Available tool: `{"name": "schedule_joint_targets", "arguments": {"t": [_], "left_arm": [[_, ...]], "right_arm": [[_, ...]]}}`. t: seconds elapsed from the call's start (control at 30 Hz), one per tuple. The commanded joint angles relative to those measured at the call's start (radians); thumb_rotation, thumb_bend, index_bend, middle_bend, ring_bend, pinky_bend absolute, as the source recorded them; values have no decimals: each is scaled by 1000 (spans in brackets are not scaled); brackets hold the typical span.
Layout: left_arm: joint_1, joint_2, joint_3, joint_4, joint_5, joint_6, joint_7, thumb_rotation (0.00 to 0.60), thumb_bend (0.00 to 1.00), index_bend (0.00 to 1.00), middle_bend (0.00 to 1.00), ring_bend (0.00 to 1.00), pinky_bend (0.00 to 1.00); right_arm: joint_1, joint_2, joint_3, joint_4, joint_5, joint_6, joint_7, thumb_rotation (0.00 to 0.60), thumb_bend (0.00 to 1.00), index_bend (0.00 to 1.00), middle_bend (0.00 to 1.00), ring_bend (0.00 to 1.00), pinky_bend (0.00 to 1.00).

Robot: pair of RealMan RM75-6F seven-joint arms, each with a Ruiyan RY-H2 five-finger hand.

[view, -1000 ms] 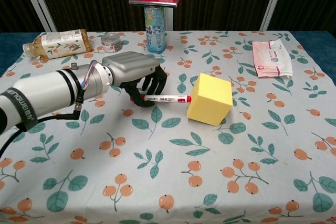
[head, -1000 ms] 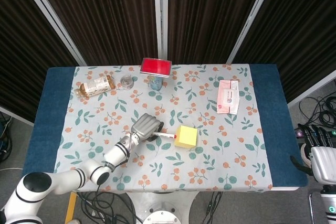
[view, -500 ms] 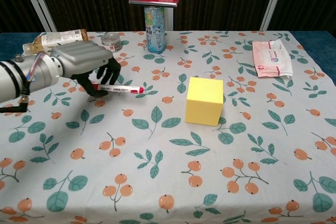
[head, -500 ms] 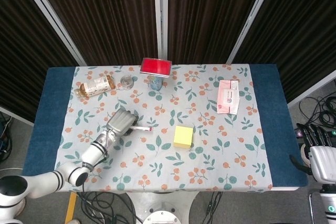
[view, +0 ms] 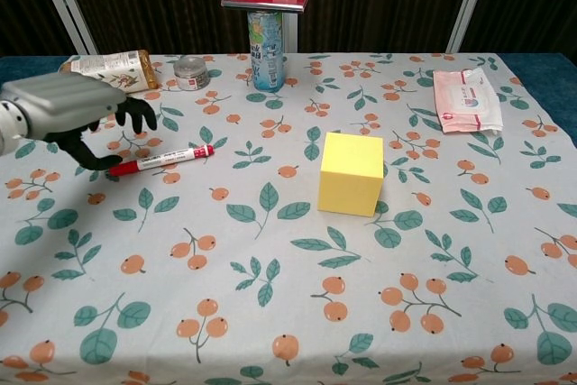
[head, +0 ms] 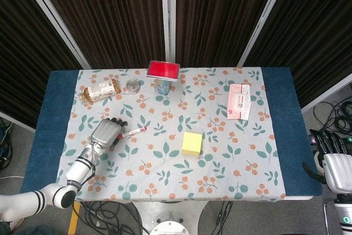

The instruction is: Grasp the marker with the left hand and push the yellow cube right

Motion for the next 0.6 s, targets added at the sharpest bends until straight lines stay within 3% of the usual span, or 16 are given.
{"name": "schedule_joint_targets", "arguments": {"t": [0.03,0.23,0.33,0.6], "left_arm": [[74,72,-7,-60,37,119,-89,600,359,297,378,311,417],[196,142,-12,-21,109,310,-262,600,157,290,297,236,376],[252,173,1,9,127,376,-294,600,131,290,246,182,327],[386,246,61,-50,171,495,-310,600,129,290,245,181,307]], "right_arm": [[-1,2,1,-2,3,1,0,600,171,0,116,0,6],[2,2,6,1,9,-3,4,600,172,0,116,0,5],[6,2,6,3,2,-5,8,600,172,0,90,0,2],[9,-1,5,0,-27,14,20,600,176,0,40,0,0]]}}
